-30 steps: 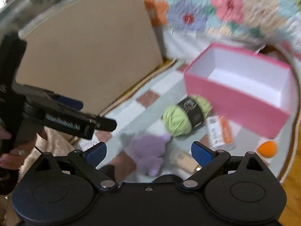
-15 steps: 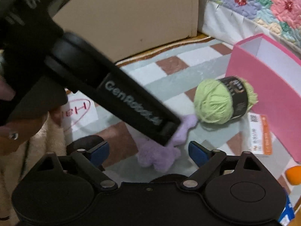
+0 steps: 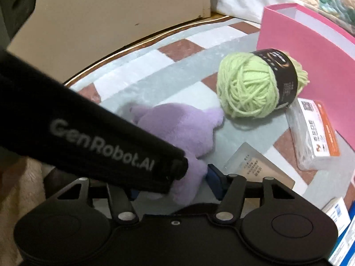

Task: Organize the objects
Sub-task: 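Lower the left tool onto the purple plush toy and close it, then carry the purple plush toy into the pink box and open the left tool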

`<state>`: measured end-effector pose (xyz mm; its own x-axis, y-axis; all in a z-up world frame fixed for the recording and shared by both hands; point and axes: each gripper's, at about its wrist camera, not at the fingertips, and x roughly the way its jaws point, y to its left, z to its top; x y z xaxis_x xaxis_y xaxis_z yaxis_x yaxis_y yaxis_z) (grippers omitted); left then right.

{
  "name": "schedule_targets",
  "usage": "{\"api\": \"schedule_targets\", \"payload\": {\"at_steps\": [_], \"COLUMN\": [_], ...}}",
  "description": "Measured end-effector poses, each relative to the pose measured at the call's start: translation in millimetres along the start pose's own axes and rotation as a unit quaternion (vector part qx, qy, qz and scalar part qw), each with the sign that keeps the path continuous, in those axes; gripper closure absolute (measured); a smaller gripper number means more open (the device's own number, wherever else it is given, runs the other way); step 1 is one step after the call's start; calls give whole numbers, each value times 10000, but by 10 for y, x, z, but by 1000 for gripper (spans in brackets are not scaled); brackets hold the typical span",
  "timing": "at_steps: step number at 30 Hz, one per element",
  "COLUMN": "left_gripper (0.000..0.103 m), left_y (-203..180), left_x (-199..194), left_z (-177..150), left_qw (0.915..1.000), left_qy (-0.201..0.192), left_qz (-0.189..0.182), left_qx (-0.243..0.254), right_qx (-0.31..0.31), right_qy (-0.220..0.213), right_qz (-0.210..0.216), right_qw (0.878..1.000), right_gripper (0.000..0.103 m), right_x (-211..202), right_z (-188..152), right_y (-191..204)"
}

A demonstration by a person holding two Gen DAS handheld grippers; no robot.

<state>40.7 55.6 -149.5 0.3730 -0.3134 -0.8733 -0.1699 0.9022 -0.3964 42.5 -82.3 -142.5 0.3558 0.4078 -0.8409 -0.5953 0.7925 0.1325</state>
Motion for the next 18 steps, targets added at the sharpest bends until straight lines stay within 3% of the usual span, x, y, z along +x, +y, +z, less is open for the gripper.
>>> {"api": "schedule_targets", "payload": {"at_steps": [3, 10, 18], "left_gripper": [66, 67, 67], "left_y": [-19, -135, -600], "left_x": [-21, -273, -827], "left_z": [-17, -110, -149], "left_qw": [9999, 9995, 9936], "left_qy": [-26, -125, -661], "left_qz": [-159, -274, -338], "left_qx": [-41, 105, 848], "right_qx": [89, -10, -102], "right_qy": [-45, -144, -738], "right_qz": [64, 168, 72], "right_qw": [9999, 9998, 9972], "right_gripper": [46, 49, 49], "right_x": [-33, -300, -934], "right_z": [-29, -107, -183], "right_y": [-39, -33, -127]}}
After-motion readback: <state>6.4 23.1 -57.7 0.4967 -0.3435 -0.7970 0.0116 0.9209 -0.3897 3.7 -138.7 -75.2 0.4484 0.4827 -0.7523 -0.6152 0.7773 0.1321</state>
